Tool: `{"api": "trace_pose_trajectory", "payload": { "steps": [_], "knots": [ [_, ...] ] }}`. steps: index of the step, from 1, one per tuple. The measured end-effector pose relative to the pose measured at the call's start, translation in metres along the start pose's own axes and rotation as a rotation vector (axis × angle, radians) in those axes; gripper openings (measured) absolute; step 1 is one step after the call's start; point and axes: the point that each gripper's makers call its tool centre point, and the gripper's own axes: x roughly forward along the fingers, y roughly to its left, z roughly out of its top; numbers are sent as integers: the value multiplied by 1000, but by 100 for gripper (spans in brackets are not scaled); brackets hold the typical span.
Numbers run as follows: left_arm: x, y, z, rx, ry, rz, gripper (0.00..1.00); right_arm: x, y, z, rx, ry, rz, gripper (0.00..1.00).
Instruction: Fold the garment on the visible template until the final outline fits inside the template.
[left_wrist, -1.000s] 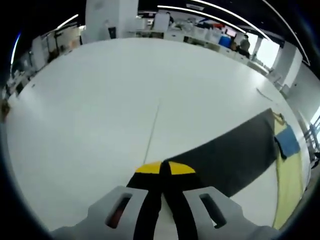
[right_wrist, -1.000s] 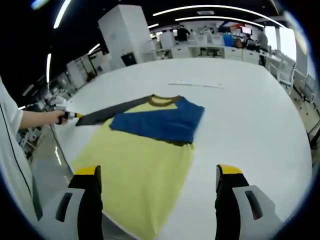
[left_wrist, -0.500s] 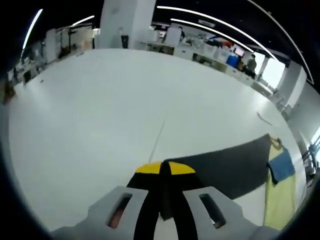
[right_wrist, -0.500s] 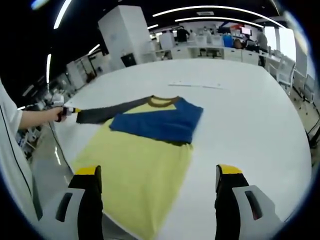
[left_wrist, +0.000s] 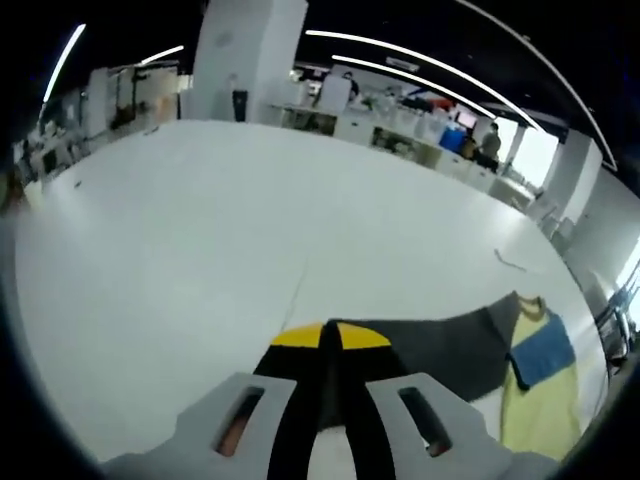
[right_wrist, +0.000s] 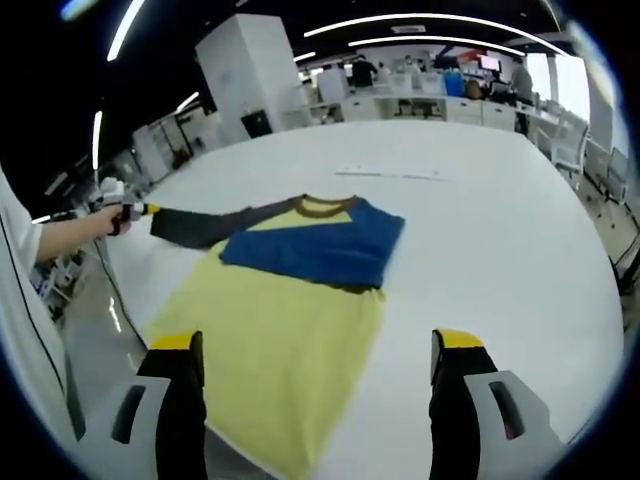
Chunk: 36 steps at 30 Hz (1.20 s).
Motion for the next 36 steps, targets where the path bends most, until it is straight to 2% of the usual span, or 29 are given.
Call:
{"api": "trace_pose_trajectory", "payload": {
  "steps": [3, 12, 19, 24, 30, 36],
  "knots": [
    [-6, -11, 8, -13, -12, -22, 0, -2, -1, 0, 5, -5, -2, 93],
    [-28, -52, 39, 27, -73, -91, 0, -3, 1, 0, 5, -11, 1, 93],
    [-46, -102, 57, 170, -102, -167, 0, -6, 1, 1, 9, -22, 3, 93],
    [-60, -135, 68, 204, -125, -232, 0, -8, 0, 1, 10, -26, 3, 93],
    [-69, -156, 74, 209, -133, -274, 0, -12, 0, 1, 15, -36, -2, 92],
    [-76, -167, 76, 206, -136, -299, 0, -15, -1, 1, 30, -54, -5, 92]
  ]
}}
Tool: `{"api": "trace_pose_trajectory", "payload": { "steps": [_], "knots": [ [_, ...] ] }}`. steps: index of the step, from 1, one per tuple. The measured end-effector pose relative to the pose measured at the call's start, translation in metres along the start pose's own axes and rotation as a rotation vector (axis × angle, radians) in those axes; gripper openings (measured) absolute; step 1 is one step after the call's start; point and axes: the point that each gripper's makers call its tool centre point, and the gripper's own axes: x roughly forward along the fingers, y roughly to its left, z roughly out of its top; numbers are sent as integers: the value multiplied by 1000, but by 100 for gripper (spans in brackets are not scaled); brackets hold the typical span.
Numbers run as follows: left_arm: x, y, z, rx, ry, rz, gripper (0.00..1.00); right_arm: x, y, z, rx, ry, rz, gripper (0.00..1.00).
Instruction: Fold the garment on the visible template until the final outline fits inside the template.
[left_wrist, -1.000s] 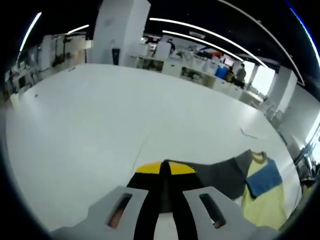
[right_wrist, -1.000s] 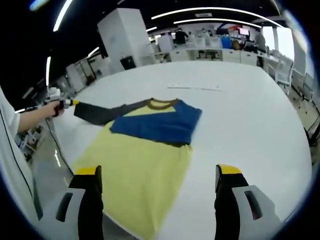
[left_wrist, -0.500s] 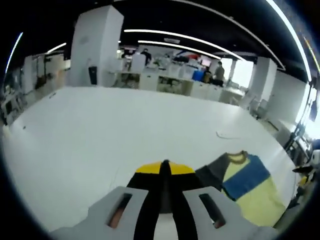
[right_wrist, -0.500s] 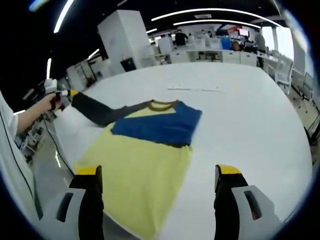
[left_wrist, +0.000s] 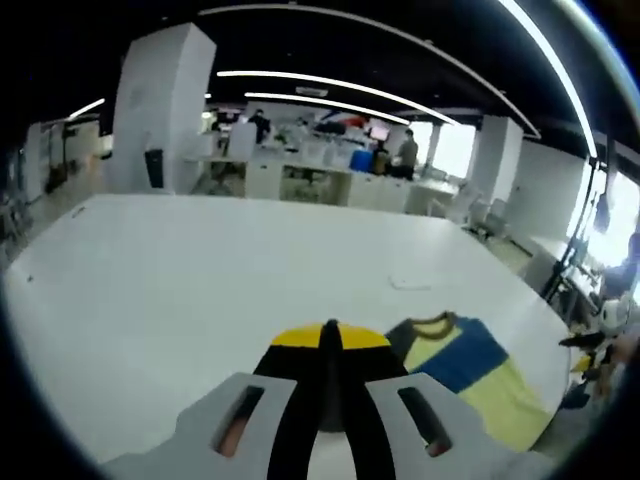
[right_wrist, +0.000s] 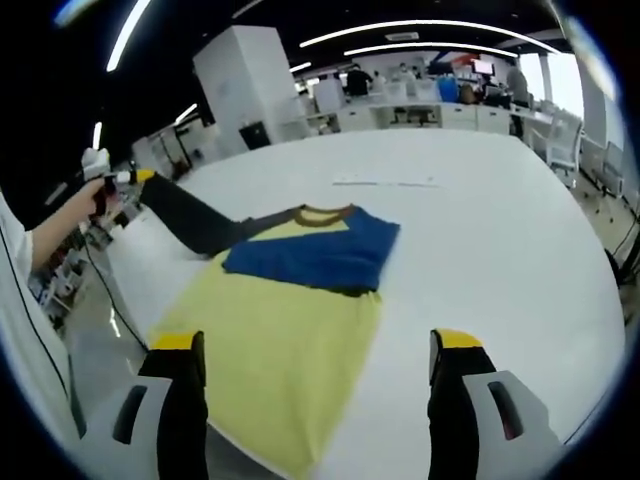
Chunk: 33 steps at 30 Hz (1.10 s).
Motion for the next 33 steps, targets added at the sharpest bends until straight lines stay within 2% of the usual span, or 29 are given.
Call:
{"api": "trace_pose_trajectory", "payload": {
  "steps": [4, 18, 23, 33],
  "knots": [
    [-1, -9, 6, -13, -7, -16, 0, -1, 0, -1, 5, -1, -3, 91],
    [-1, -67, 32, 28, -38, -125, 0, -13, 0, -3, 7, -20, -2, 91],
    [1, -83, 35, 29, -37, -155, 0, -18, -1, -4, 12, -31, -5, 91],
    [11, -134, 39, 56, -34, -247, 0, -33, -2, -4, 23, -63, -22, 91]
  ]
}}
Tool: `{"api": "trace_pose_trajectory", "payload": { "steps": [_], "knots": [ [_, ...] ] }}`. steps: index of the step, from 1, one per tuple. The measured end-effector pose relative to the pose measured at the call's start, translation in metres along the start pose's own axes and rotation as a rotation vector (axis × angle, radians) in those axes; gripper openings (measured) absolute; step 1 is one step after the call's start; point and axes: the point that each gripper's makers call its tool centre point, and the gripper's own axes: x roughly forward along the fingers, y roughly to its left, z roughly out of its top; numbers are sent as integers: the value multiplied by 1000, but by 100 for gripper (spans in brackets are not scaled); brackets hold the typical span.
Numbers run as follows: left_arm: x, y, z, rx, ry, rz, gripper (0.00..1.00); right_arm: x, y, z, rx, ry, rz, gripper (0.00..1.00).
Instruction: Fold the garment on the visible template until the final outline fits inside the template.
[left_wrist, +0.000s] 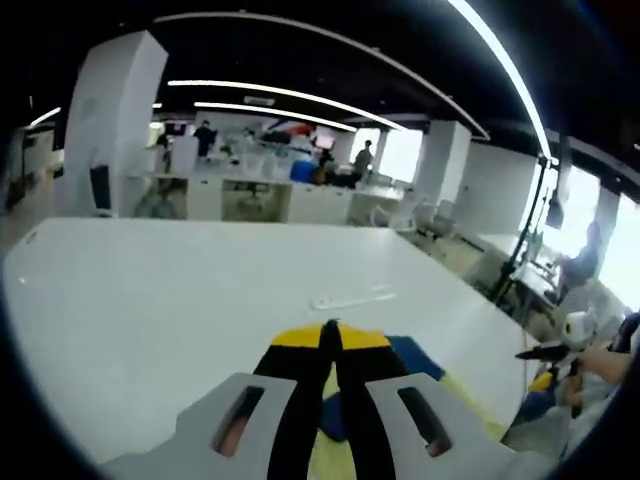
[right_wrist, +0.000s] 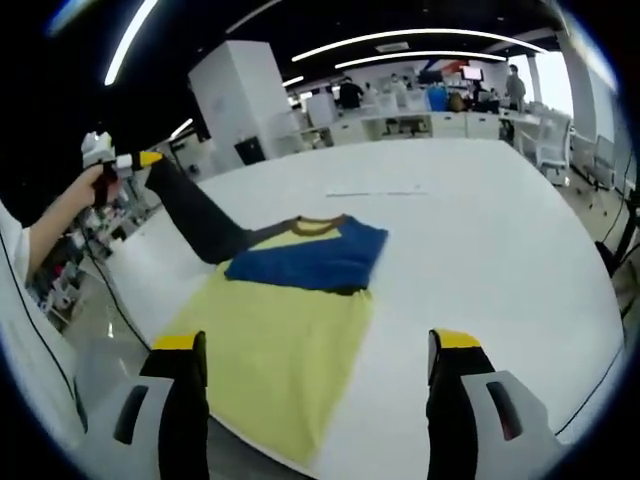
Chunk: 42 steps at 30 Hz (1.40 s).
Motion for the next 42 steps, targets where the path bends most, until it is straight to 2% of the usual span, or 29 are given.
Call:
{"api": "trace_pose_trajectory", "payload": {
  "steps": [9, 10, 12, 16, 27, 29, 36, 42],
  "knots": [
    [14, -32, -2, 0, 8, -60, 0, -14, -1, -5, 8, -13, -18, 91],
    [16, -42, -5, 2, 13, -72, 0, -15, -1, -5, 10, -14, -20, 91],
    [19, -48, -6, 1, 15, -82, 0, -17, -2, -6, 11, -18, -23, 91],
    [26, -62, -7, -29, 20, -113, 0, -23, -2, -6, 16, -27, -30, 91],
    [42, -98, -23, -61, 56, -173, 0, -36, -2, -9, 11, -43, -41, 91],
    [47, -104, -27, -94, 62, -187, 0, -37, -1, -9, 10, -45, -41, 91],
    [67, -108, -43, -110, 96, -172, 0, -46, 0, -10, 2, -50, -45, 91],
    [72, -111, -53, -121, 115, -165, 0, -55, -4, -13, 10, -54, -61, 91]
  ]
}}
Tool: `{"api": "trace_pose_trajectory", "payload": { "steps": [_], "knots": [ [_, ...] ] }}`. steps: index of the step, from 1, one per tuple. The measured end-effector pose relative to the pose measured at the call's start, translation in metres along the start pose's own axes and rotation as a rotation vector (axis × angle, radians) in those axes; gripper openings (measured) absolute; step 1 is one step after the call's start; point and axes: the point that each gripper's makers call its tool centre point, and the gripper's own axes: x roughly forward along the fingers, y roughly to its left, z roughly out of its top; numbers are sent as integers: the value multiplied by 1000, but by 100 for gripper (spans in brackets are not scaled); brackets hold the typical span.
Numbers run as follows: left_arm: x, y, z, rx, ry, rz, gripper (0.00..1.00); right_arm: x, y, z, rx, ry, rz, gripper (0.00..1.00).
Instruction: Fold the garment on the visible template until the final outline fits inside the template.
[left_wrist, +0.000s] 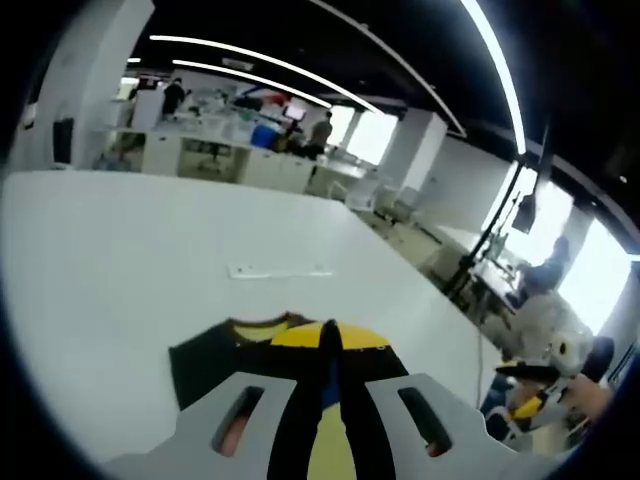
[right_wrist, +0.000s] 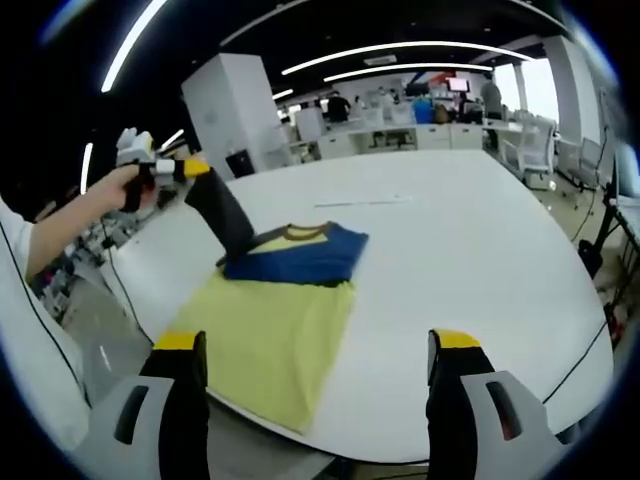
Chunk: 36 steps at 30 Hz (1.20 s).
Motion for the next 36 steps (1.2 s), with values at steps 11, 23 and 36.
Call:
{"api": "trace_pose_trajectory", "payload": {
  "steps": [11, 23, 36],
  "knots": [
    [13, -5, -6, -28, 6, 2, 0, -9, -3, -3, 6, -4, -12, 91],
    [31, -8, -19, -92, 4, 27, 0, -12, -7, -7, 10, 3, -7, 91],
    [54, -11, -35, -134, 17, 52, 0, -18, -16, -10, 21, 7, -18, 91]
  ]
}}
